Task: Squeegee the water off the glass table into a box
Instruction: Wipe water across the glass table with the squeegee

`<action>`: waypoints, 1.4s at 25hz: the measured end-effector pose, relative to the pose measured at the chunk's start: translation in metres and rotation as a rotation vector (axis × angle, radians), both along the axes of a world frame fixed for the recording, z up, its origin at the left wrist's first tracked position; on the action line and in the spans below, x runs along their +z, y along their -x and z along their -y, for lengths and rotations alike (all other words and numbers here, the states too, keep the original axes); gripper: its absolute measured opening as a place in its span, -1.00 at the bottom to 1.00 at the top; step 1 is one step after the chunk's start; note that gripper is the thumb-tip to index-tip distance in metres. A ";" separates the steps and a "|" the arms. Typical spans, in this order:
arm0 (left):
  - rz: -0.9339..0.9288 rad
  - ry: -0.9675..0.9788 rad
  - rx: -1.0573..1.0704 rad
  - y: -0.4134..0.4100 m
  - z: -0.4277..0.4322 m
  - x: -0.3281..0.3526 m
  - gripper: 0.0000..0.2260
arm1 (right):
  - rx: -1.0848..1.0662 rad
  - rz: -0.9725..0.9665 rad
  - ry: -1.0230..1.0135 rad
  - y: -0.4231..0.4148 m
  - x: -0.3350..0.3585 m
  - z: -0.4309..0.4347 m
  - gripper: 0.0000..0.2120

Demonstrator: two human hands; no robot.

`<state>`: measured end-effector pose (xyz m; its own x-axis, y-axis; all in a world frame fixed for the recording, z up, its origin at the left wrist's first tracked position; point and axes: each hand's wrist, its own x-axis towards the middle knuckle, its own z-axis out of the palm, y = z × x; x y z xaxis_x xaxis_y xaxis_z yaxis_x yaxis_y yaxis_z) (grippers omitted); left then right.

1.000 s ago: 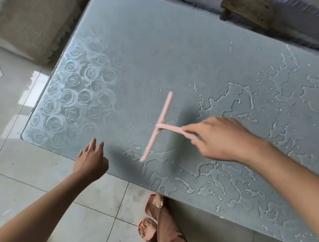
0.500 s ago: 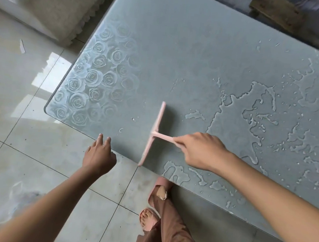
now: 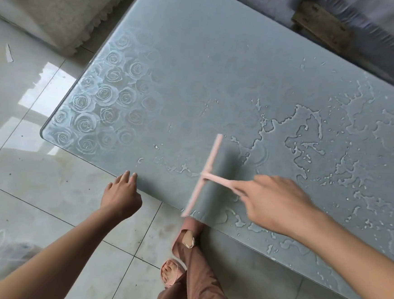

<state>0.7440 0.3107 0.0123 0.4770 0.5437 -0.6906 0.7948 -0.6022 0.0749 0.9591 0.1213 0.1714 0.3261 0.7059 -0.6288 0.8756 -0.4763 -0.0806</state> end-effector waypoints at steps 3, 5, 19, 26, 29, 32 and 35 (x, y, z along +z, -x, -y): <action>-0.011 -0.027 0.017 0.006 -0.004 0.003 -0.45 | 0.065 -0.120 -0.080 0.041 -0.024 -0.061 -0.66; -0.016 -0.049 0.014 0.011 -0.013 0.002 -0.46 | 0.104 -0.136 -0.115 0.060 -0.040 -0.096 -0.64; -0.001 -0.038 0.057 0.029 -0.008 0.029 -0.44 | -0.037 0.039 0.145 0.016 -0.033 -0.009 -0.67; 0.061 -0.033 0.044 0.056 0.028 0.104 -0.48 | -0.025 0.209 0.089 0.046 0.051 0.001 -0.68; 0.104 -0.046 0.035 0.067 0.044 0.129 -0.49 | 0.023 0.224 0.003 0.065 0.078 -0.001 -0.68; 0.153 -0.074 0.058 0.078 0.060 0.148 -0.51 | 0.081 0.240 -0.037 0.081 0.096 -0.001 -0.67; 0.187 -0.104 0.127 0.094 0.075 0.157 -0.52 | 0.147 0.219 -0.063 0.096 0.102 0.006 -0.68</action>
<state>0.6500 0.2360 0.1695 0.5146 0.6708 -0.5341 0.8427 -0.5108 0.1704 0.8627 0.1157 0.2738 0.3408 0.7911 -0.5079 0.9347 -0.3431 0.0929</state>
